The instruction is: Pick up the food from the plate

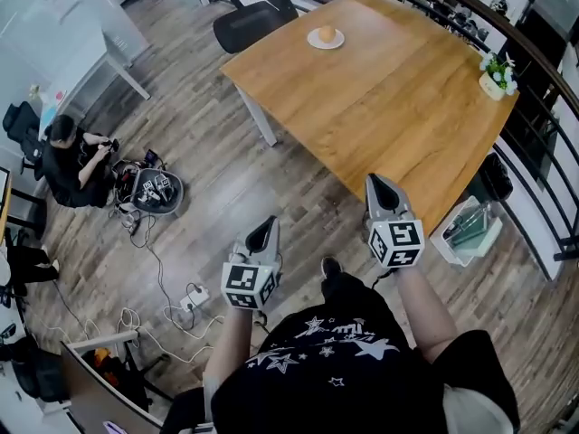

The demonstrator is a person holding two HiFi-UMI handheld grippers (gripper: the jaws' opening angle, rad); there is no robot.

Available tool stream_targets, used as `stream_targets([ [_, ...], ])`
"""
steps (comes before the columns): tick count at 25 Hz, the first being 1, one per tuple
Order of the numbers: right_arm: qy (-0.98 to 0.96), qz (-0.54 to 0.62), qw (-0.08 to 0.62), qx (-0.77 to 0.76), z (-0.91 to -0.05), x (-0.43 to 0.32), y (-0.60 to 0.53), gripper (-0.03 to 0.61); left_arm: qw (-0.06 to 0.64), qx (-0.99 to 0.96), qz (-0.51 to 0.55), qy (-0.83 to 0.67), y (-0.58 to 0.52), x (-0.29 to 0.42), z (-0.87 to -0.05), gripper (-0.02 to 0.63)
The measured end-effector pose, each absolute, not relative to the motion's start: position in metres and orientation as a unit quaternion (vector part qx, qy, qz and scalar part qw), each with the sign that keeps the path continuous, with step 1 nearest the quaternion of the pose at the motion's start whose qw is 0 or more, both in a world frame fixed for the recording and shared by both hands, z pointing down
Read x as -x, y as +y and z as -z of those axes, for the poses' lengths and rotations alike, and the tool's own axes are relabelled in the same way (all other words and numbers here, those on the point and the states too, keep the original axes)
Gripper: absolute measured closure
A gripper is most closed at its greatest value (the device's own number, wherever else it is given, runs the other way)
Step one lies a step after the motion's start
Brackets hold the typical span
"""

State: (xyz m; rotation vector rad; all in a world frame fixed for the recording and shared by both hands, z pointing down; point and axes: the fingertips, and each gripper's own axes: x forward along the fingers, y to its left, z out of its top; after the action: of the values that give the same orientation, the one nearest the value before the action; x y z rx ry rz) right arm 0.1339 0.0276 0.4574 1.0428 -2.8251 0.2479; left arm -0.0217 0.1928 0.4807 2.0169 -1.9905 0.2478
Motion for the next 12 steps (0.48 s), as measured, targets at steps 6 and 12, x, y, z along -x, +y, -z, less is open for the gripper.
stream_targets([
  [6, -0.933, -0.119, 0.037, -0.339, -0.436, -0.118, -0.038, 0.575, 0.146, -0.701, -0.085, -0.693, 0.129, 0.041, -0.472, 0.614],
  [12, -0.929, -0.129, 0.023, -0.346, -0.417, -0.11, -0.107, 0.575, 0.137, -0.706, -0.081, -0.69, 0.063, 0.053, -0.464, 0.613],
])
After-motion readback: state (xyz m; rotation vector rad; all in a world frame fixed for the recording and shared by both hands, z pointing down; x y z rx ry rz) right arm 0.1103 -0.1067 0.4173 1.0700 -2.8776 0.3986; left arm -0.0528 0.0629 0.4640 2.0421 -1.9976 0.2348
